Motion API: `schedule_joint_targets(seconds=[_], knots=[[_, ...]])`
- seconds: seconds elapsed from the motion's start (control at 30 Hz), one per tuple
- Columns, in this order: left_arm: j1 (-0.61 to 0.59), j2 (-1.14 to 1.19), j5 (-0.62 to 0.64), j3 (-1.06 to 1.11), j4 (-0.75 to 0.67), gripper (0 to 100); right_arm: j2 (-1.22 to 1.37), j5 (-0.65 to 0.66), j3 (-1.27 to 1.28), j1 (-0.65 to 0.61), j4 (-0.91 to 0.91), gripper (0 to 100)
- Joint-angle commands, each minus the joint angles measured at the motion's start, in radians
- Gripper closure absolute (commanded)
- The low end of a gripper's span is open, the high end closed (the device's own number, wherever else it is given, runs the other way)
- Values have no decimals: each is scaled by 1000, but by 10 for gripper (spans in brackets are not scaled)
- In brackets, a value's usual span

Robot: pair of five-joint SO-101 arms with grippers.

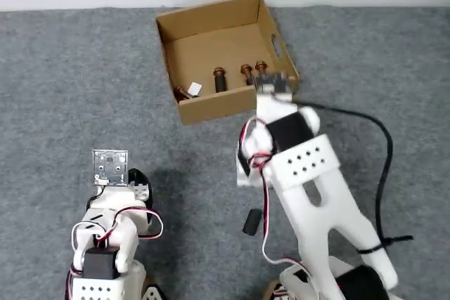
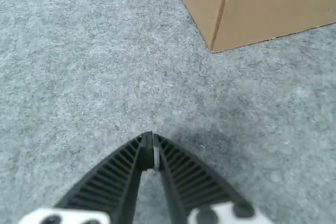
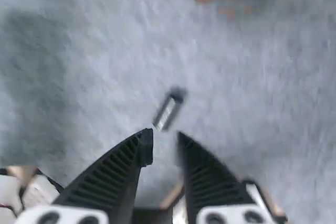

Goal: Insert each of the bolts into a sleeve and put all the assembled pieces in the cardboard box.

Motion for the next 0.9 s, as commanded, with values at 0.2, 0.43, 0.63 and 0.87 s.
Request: schedule_joint_targets(seconds=[0.2, 0.43, 0.63, 0.87], knots=[[-8, -8, -9, -5, 6, 994, 36, -110, 245, -101, -136, 775], [-8, -8, -9, -5, 6, 994, 196, -121, 250, -143, -262, 801], [-8, -8, -9, -5, 6, 994, 335, -141, 250, -145, -334, 804], [-8, -8, -9, -5, 6, 994, 467, -152, 250, -145, -418, 805]])
